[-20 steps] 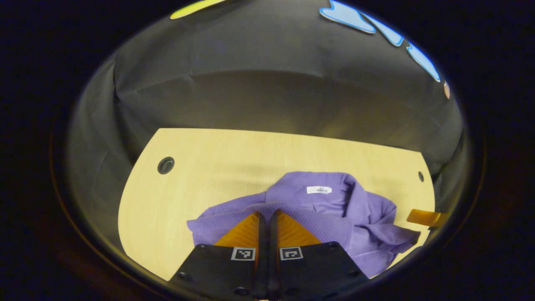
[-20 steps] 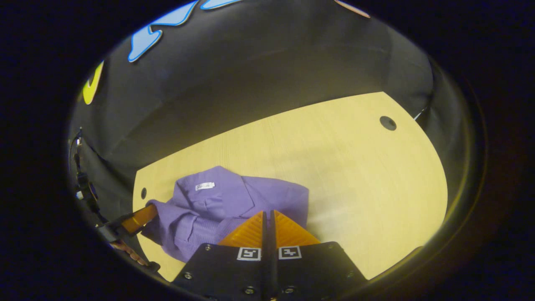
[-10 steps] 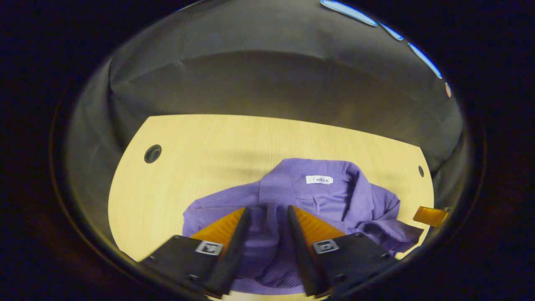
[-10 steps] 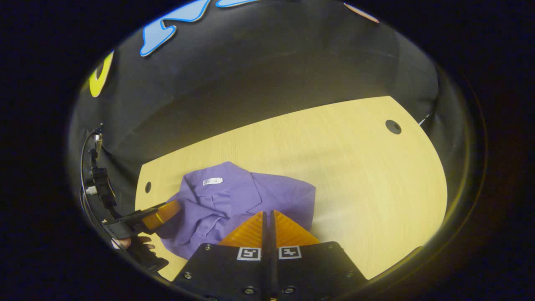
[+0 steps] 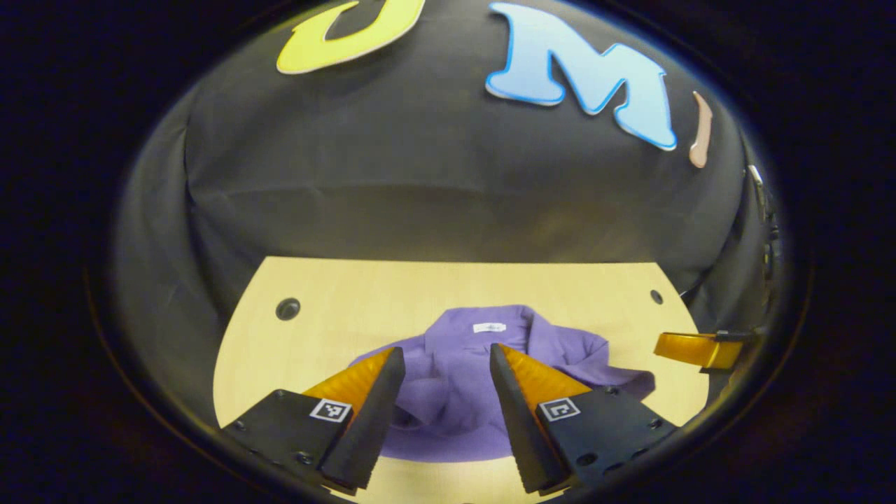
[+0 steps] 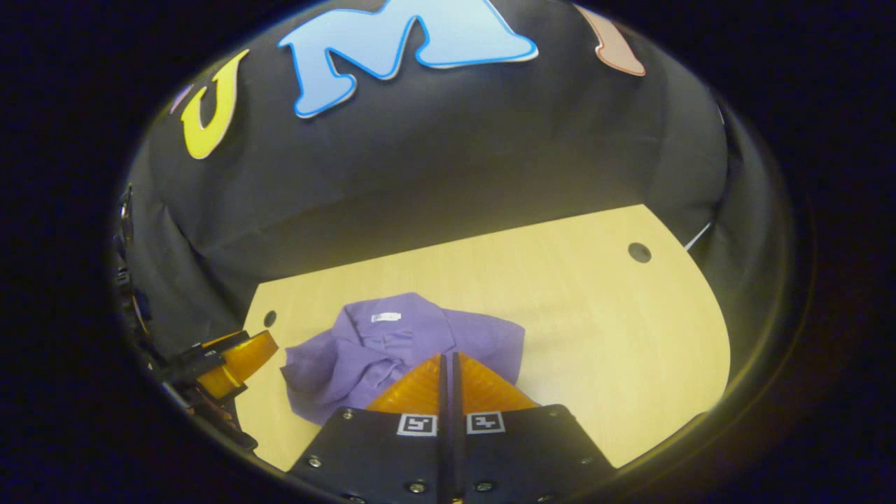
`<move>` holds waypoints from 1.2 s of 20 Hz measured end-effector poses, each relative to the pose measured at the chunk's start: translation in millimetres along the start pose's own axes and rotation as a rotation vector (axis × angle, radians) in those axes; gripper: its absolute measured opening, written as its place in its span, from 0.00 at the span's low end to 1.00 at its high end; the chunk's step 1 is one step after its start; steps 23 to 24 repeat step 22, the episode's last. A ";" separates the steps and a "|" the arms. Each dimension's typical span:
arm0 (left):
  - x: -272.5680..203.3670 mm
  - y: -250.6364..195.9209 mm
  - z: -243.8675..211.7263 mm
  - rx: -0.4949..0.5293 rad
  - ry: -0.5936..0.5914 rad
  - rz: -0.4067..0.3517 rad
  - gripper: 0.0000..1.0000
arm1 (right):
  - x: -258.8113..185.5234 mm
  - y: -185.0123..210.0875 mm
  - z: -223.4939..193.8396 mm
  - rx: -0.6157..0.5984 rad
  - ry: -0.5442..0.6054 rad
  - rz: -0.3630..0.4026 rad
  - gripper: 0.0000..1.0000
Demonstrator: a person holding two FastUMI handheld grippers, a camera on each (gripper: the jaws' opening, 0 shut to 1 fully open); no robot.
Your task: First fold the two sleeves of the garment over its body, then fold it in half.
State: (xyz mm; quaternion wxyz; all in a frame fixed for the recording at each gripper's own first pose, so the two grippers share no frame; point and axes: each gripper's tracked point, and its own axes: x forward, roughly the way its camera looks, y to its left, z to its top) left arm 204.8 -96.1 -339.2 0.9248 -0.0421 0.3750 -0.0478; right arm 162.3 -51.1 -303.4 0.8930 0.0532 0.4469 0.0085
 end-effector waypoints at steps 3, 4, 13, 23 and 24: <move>-56.1 -14.9 24.6 0.041 -0.111 -0.017 0.79 | -41.9 18.7 9.3 -0.031 -0.089 0.021 0.01; -75.3 -19.6 31.4 0.054 -0.142 -0.023 0.82 | -56.8 23.6 11.6 -0.038 -0.120 0.028 0.01; -217.5 -35.8 60.3 0.121 -0.415 -0.043 0.79 | -168.8 72.6 33.1 -0.092 -0.378 0.098 0.00; -309.2 2.1 53.0 0.136 -0.581 0.025 0.78 | -223.4 106.2 30.1 -0.221 -0.526 0.149 0.00; -309.2 2.1 53.0 0.136 -0.581 0.025 0.78 | -223.4 106.2 30.1 -0.221 -0.526 0.149 0.00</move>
